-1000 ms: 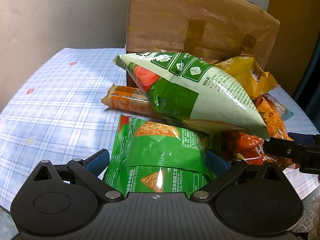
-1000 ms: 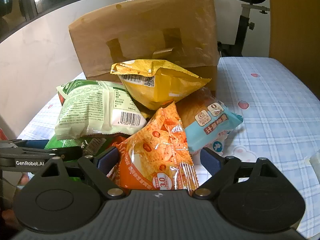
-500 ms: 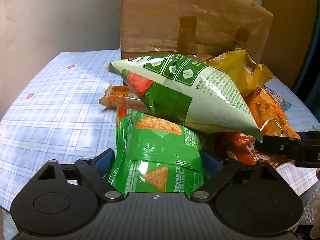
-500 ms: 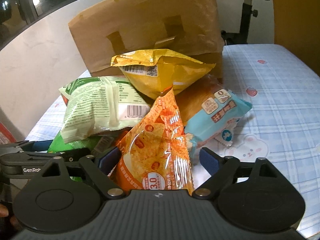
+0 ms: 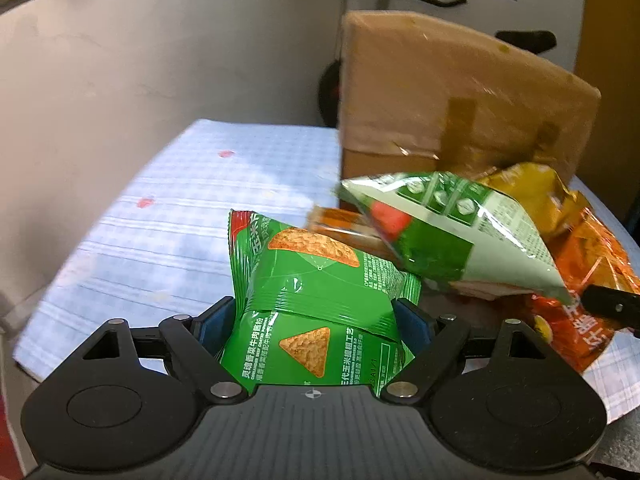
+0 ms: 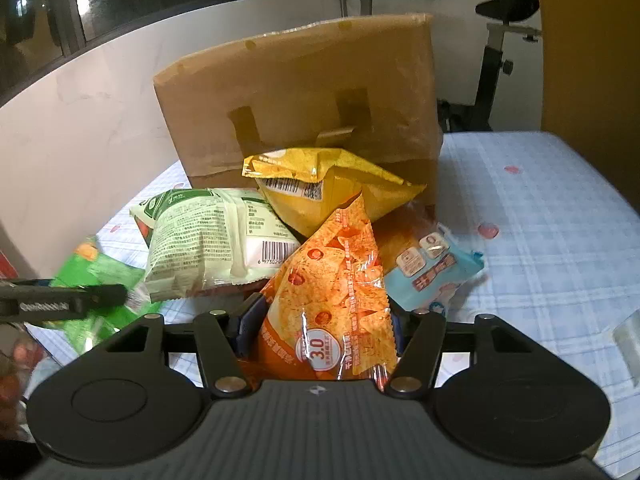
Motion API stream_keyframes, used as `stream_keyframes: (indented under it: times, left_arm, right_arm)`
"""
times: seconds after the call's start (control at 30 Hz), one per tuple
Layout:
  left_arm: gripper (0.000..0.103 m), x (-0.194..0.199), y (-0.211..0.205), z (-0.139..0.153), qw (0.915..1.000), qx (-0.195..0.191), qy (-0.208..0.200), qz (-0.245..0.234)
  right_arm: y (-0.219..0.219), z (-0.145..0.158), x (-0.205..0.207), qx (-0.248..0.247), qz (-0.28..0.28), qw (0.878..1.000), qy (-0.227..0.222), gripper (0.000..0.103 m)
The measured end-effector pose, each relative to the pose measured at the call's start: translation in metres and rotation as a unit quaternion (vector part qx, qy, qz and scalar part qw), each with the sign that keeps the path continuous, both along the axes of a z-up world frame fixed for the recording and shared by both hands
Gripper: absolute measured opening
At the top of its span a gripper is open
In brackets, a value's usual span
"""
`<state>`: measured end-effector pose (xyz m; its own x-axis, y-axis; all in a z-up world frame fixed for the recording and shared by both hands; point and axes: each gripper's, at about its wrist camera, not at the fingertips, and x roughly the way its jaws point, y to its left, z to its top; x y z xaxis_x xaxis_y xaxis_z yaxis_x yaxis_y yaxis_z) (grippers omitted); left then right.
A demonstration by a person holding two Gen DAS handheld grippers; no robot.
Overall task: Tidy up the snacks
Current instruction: 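Lower the left tool onto the green chip bag while the right tool grasps the orange cracker bag, then lift both held bags and carry them over the lined box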
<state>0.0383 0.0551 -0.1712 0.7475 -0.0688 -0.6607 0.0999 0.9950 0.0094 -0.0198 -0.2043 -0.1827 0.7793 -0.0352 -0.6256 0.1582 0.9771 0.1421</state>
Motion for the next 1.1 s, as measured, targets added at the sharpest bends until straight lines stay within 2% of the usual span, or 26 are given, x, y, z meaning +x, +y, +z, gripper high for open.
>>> stream_keyframes:
  times: [0.4,0.77,1.1]
  left_arm:
    - [0.086,-0.012,0.012,0.048,0.9972,-0.013,-0.072,0.018]
    - [0.086,-0.016,0.003,0.056,0.9955,-0.018,-0.093,0.009]
    - [0.087,-0.007,-0.010,0.091,0.9899,-0.017,-0.140,-0.012]
  right_arm:
    - [0.002,0.024,-0.016,-0.018,0.002,0.999,-0.035,0.056]
    - [-0.004,0.048,-0.028,-0.027,-0.015,0.996,-0.080,0.055]
    - [-0.018,0.089,-0.026,-0.050,-0.025,0.989,-0.135,0.055]
